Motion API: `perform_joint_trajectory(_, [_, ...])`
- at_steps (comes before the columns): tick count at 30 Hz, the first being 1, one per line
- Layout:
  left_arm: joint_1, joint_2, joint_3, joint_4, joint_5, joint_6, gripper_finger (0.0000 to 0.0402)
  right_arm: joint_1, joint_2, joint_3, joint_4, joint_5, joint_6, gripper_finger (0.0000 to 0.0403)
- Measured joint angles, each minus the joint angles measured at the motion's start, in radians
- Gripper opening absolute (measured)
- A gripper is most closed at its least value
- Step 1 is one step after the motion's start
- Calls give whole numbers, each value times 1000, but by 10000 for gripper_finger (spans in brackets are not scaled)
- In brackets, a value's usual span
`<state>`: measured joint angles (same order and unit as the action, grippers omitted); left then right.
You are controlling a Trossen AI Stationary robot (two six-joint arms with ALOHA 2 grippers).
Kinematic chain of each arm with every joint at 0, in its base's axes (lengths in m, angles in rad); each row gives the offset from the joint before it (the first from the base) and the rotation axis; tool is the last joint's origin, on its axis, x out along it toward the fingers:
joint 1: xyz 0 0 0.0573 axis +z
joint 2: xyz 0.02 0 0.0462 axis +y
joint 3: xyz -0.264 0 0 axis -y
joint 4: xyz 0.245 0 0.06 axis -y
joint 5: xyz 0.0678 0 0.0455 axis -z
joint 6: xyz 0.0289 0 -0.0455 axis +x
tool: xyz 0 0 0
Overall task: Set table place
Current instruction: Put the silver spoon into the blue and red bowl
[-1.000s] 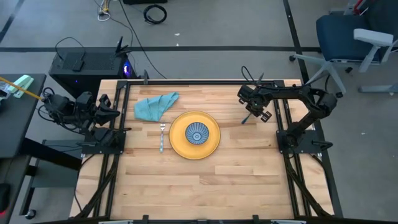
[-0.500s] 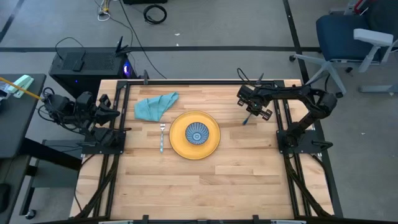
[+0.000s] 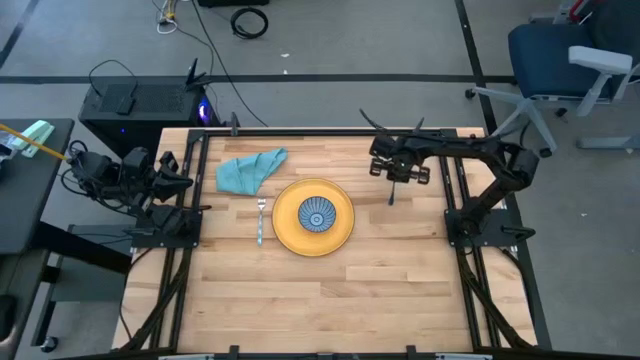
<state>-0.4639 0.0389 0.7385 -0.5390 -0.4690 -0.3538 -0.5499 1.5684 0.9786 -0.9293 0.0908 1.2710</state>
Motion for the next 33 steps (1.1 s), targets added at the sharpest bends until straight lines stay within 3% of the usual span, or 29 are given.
perform_joint_trajectory(11, [0,0,0,0,0,0,37,111,-2,466,-262,12,-284,0])
perform_joint_trajectory(22, [0,0,0,0,0,0,32,248,-5,966,-208,-2,-462,0])
perform_joint_trajectory(27, [0,0,0,0,0,0,28,294,-5,1078,-126,-13,-573,0])
perform_joint_trajectory(33, [0,0,0,0,0,0,36,316,25,1084,-25,-88,-659,0])
